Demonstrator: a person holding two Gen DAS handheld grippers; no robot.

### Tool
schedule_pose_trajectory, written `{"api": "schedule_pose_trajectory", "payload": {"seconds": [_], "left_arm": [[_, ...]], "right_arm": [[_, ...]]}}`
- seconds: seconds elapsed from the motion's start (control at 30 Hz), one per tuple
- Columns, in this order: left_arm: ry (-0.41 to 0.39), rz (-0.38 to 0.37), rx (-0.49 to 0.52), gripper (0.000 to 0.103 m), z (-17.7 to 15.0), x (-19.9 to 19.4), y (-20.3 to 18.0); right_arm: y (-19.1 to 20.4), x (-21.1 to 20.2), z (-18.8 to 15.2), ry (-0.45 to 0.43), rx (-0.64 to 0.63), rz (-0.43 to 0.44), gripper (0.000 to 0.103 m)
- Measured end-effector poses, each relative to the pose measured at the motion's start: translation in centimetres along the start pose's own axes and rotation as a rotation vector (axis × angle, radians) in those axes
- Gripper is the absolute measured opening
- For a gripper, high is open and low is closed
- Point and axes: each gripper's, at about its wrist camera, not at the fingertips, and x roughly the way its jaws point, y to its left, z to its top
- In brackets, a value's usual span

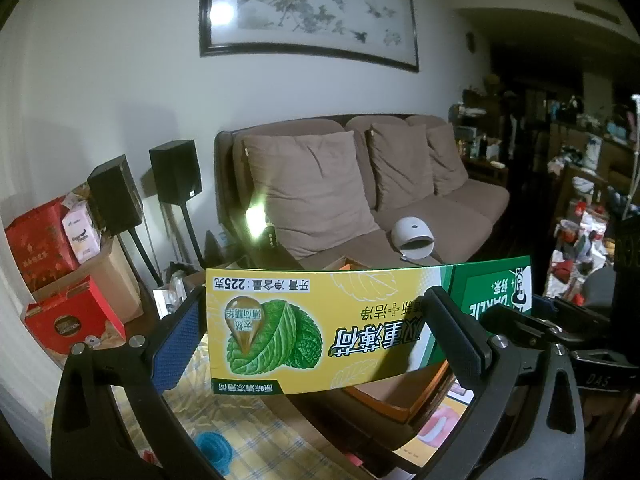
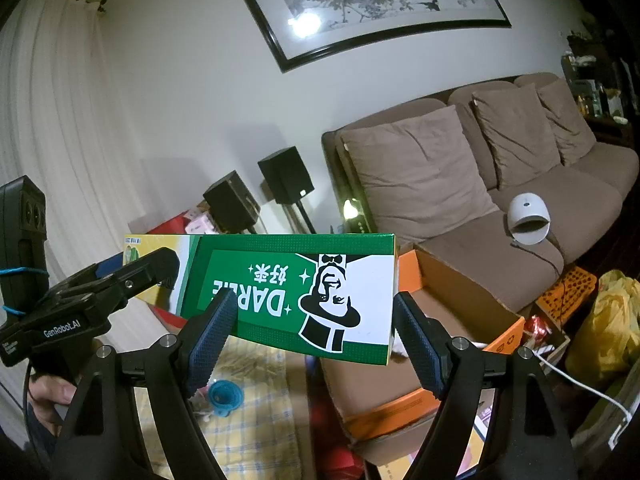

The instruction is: Organize objects

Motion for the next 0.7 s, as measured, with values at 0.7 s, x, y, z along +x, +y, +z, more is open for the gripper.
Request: {"api": "schedule_pose_trajectory", "payload": {"seconds": [0.7], "left_arm": [[0.004,-0.033,0.008,0.103,0.5,1.5,-1.9]], "right_arm": [[-1.3,-0.6,0.1,-0.014,0.029,-0.038,0.081]]}}
